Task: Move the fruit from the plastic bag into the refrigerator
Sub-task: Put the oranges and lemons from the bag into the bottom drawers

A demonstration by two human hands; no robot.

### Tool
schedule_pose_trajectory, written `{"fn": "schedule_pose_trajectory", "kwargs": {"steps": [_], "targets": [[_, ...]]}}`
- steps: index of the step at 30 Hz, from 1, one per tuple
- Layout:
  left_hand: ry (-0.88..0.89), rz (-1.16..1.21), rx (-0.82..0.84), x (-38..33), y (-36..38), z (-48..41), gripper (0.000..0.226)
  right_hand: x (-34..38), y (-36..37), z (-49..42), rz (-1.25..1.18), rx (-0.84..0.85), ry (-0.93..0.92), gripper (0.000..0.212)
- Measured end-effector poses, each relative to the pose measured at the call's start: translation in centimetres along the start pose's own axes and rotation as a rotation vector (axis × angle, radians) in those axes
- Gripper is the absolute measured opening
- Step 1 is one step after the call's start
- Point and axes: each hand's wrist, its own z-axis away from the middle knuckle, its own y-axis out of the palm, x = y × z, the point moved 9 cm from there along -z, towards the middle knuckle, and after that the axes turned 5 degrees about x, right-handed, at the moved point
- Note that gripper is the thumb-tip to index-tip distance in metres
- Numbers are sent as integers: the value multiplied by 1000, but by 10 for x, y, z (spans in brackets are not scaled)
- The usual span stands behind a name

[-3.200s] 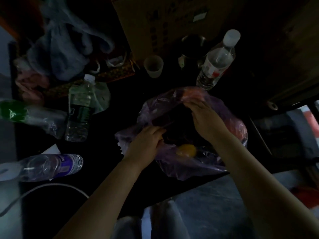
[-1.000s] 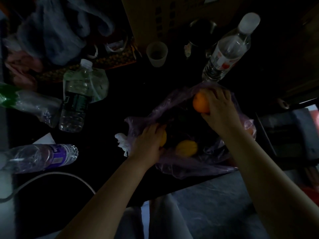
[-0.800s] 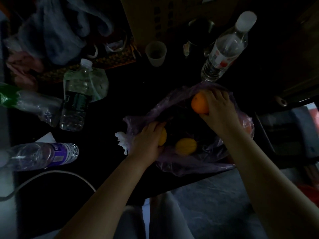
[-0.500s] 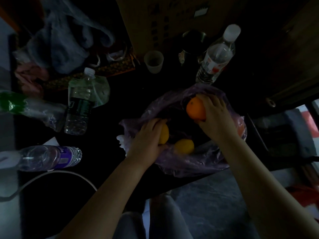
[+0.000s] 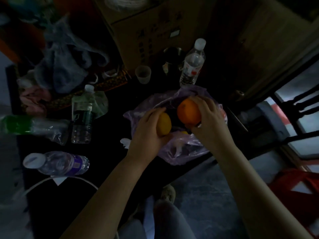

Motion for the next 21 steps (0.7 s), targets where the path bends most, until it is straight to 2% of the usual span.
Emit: {"fn": "schedule_pose_trajectory", "kwargs": {"steps": [4, 12, 21], "targets": [[59, 74, 45, -15, -13, 17, 74, 27, -5, 34, -20, -24, 16, 83], [172, 125, 1, -33, -50, 48, 74, 80, -3, 82, -31, -133, 19, 81], [159, 175, 36, -35, -73, 70, 74, 113, 1, 101, 5, -187, 22, 81]]}}
